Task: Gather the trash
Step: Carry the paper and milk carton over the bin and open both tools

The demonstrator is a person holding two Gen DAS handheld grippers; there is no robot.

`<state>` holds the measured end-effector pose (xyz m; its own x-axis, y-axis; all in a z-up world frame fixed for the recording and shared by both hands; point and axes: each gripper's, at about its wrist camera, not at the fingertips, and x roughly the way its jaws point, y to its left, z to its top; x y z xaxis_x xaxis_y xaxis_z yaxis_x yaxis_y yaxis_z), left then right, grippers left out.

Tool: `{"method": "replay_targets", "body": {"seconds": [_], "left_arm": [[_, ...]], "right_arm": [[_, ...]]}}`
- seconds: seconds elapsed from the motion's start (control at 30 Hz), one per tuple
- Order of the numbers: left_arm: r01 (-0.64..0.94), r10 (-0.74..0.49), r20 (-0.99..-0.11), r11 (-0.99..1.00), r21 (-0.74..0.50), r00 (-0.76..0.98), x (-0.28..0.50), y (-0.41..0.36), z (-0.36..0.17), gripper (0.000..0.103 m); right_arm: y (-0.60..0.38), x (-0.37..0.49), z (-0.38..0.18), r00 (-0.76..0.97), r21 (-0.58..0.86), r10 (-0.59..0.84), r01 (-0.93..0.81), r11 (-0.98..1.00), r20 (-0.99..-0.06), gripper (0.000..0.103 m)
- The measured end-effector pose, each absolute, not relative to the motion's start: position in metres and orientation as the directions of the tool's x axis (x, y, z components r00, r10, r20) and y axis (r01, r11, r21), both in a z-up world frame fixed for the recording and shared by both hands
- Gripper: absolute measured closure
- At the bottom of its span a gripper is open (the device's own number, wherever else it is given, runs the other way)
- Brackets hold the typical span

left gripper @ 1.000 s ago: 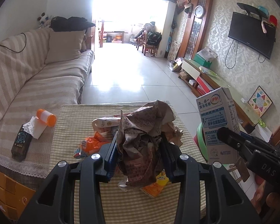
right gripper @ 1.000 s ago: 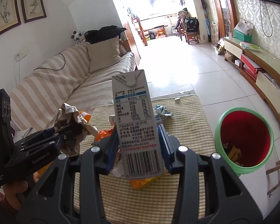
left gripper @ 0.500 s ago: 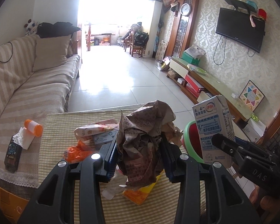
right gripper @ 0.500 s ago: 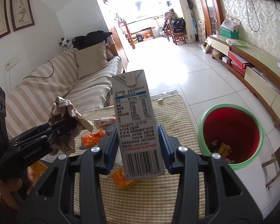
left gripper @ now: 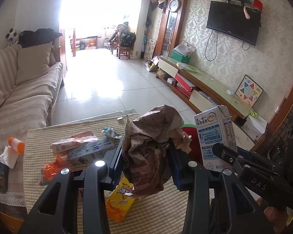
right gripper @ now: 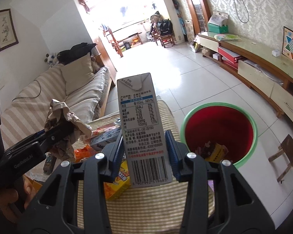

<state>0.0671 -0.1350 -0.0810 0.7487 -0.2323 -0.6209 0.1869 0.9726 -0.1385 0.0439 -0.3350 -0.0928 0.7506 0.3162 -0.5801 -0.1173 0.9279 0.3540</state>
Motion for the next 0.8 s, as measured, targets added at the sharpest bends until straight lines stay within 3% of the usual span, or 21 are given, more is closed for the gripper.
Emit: {"method": "replay_targets", "body": {"seconds": [0.43, 0.63, 0.8], "left_arm": [[0.296, -0.350, -0.596, 0.936, -0.192, 0.722, 0.108, -0.199, -0.082, 0.064], [0.363, -0.417, -0.636, 0.905, -0.222, 0.650, 0.138, -0.238, -0.104, 0.060], [0.395, -0.429, -0.672, 0.893, -0.214, 0.604, 0.158, -0.267, -0.124, 0.061]], "right_arm": [[-0.401, 0.052, -0.107, 0.793, 0.358, 0.193, 0.034, 0.933, -0.577, 0.063], [-0.437, 0.067, -0.118, 0.800, 0.319, 0.095, 0.124, 0.940, -0.592, 0.063], [-0.468, 0.085, -0.141, 0.779, 0.400, 0.137, 0.155, 0.903, -0.611, 0.063]]}}
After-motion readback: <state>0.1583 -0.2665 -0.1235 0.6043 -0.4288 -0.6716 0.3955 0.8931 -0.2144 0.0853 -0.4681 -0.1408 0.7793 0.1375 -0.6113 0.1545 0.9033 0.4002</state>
